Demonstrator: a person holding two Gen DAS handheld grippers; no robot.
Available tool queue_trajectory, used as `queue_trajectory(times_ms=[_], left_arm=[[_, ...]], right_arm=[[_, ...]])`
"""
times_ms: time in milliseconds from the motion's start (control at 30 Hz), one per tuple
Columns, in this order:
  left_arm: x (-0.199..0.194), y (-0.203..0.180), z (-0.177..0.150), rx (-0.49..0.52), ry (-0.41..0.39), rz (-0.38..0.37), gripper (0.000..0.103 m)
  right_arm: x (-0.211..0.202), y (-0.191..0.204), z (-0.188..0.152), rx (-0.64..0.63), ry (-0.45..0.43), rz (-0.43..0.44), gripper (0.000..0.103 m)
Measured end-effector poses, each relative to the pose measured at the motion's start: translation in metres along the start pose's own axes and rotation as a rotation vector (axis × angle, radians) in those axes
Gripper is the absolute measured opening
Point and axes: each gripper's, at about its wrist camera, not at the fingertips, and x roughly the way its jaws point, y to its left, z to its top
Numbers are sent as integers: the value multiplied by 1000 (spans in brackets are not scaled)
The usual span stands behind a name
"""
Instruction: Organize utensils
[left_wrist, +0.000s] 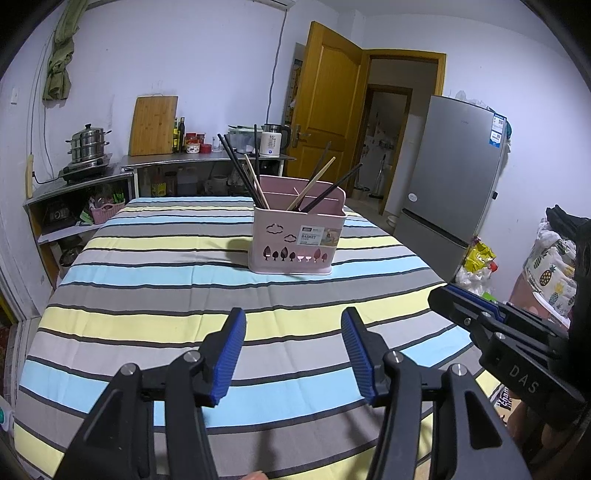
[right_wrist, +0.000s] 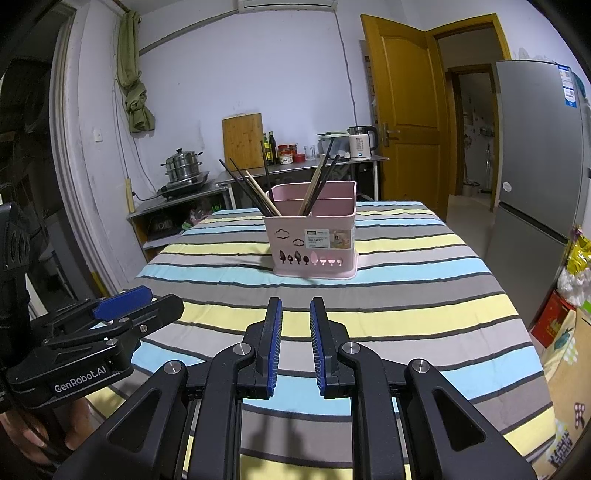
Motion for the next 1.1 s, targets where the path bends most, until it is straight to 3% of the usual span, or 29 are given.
queue_trajectory(times_ms=[1100], left_arm=[[-2,-1,-2,2,6,1,56]], right_arm=[[1,4,-4,-4,7,2,16]])
